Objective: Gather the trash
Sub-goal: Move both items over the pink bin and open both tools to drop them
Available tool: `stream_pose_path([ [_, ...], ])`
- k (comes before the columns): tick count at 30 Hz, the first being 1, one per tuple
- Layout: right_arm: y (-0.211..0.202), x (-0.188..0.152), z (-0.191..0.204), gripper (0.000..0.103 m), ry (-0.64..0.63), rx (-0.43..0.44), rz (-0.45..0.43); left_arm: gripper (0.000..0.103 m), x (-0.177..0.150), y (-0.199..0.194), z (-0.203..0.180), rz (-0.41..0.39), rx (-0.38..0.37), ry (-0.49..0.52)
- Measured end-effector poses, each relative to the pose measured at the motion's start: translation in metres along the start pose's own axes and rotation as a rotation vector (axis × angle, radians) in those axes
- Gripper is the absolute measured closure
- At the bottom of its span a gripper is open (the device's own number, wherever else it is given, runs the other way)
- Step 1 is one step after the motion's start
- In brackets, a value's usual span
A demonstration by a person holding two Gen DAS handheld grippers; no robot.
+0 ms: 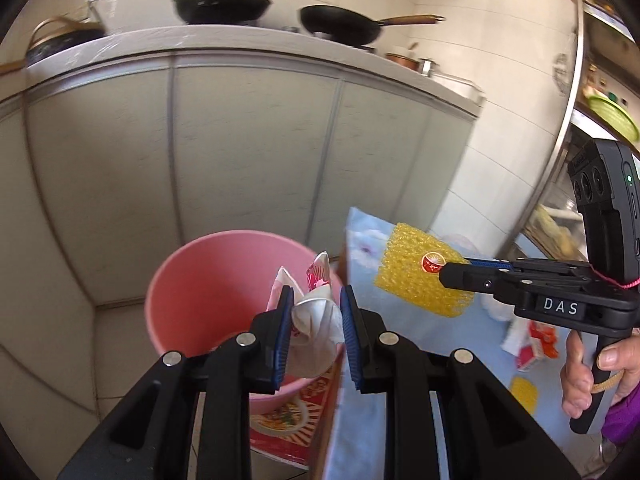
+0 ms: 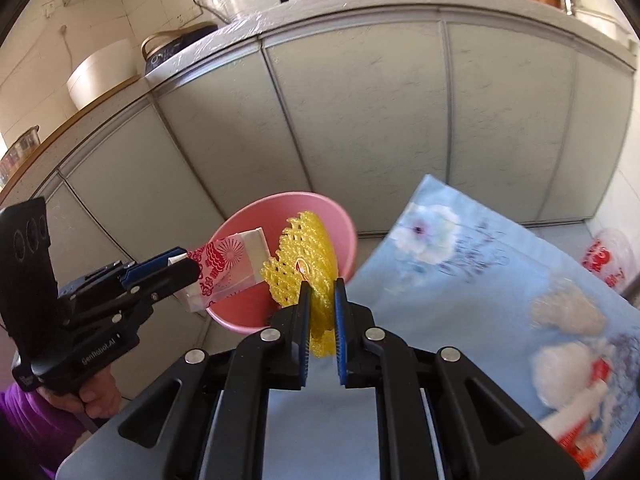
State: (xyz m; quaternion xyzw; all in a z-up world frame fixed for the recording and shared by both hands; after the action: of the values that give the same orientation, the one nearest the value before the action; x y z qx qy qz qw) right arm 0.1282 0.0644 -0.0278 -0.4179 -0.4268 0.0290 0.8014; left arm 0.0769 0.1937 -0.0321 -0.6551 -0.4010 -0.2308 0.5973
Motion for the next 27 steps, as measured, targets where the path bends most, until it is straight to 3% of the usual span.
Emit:
stream_pose_path([
  [10, 0.082, 0.005, 0.018, 0.092, 0.047, 0.032, 0.123, 0.079, -0.023, 0.033, 0.035, 0.078, 0.076, -0.075],
  [12, 0.088, 0.003, 0.019, 0.086, 0.061, 0.044, 0.14, 0.077, -0.025, 0.036, 0.036, 0.087, 0.078, -0.09],
  [16, 0.087, 0.003, 0.017, 0.071, 0.08, 0.064, 0.131, 0.074, -0.024, 0.035, 0.036, 0.083, 0.083, -0.102],
  [27, 0.048, 0.002, 0.016, 0.07, 0.032, 0.055, 0.047, 0.074, -0.013, 0.011, 0.016, 0.031, 0.053, -0.075],
])
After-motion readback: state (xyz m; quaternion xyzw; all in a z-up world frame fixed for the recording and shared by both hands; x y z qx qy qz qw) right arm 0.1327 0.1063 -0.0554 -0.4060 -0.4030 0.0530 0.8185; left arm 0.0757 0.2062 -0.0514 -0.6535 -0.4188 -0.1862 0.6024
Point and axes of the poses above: each gripper's, at about its wrist camera, not at the fingertips, and y roughly the way its jaws point, z to its left, x to its top, the point moved 9 cm from there along y, roughly the way its jaws point, and after that the axes turned 1 degree about x, right-handed, at the moved point
